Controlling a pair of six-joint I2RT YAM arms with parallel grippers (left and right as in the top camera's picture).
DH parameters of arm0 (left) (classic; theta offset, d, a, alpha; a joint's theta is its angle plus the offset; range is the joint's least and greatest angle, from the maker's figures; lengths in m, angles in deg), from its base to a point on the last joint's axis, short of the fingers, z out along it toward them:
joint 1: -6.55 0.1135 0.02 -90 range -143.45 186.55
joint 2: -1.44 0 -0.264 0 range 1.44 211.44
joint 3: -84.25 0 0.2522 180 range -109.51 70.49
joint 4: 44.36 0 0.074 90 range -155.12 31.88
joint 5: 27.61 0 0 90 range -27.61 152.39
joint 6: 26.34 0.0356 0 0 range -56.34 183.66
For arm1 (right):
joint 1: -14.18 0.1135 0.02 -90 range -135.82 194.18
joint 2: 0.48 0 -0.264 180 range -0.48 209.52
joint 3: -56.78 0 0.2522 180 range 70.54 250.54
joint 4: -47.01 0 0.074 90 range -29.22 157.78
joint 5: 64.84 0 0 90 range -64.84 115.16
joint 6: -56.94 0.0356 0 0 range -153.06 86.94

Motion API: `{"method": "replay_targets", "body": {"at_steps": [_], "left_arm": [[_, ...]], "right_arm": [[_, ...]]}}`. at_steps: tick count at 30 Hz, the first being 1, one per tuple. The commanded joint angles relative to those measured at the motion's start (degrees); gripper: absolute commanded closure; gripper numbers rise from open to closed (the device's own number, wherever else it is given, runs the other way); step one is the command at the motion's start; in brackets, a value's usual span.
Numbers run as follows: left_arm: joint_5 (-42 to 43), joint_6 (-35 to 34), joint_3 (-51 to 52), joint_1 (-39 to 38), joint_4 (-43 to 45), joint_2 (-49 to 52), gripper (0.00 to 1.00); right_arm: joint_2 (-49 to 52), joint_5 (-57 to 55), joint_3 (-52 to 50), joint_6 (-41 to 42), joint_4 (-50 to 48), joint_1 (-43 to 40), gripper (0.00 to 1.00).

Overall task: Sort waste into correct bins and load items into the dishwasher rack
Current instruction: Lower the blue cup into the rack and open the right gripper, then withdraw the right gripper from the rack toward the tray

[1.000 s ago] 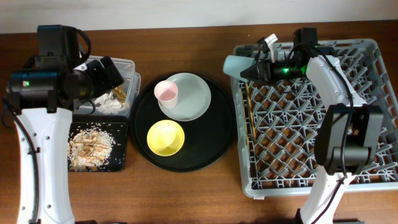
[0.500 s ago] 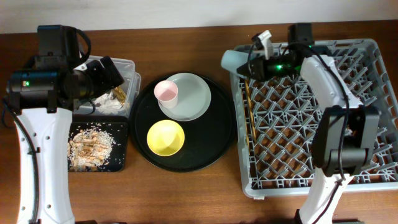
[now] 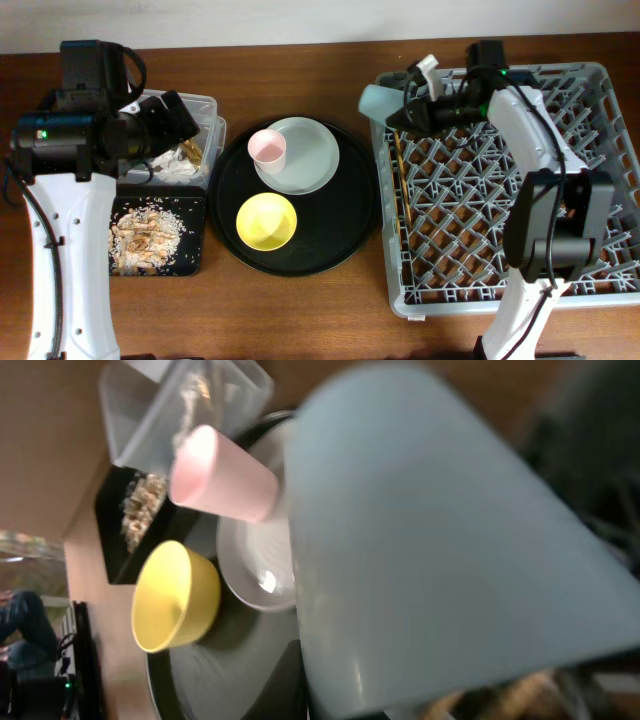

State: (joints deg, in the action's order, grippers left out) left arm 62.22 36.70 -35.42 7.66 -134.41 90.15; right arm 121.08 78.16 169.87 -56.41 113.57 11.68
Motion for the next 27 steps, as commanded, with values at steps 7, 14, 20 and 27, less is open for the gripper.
{"method": "replay_targets", "body": {"at_steps": [7, 14, 20, 27], "left_arm": [[0.24, 0.94, -0.31, 0.09, 0.11, -0.44, 0.01], [0.24, 0.94, -0.31, 0.09, 0.13, -0.44, 0.01], [0.24, 0.94, -0.31, 0.09, 0.13, -0.44, 0.01], [0.24, 0.94, -0.31, 0.09, 0.13, -0.44, 0.01]], "right_arm": [[5.25, -16.87, -2.67, 1.09, 4.28, -1.77, 0.96], [-2.14, -16.85, -2.62, 1.33, 9.01, -3.54, 0.96], [-16.13, -19.41, -2.62, 7.1, 9.57, -3.45, 0.94], [-25.11, -32.5, -2.64, 10.91, 28.96, 4.33, 0.48]]}}
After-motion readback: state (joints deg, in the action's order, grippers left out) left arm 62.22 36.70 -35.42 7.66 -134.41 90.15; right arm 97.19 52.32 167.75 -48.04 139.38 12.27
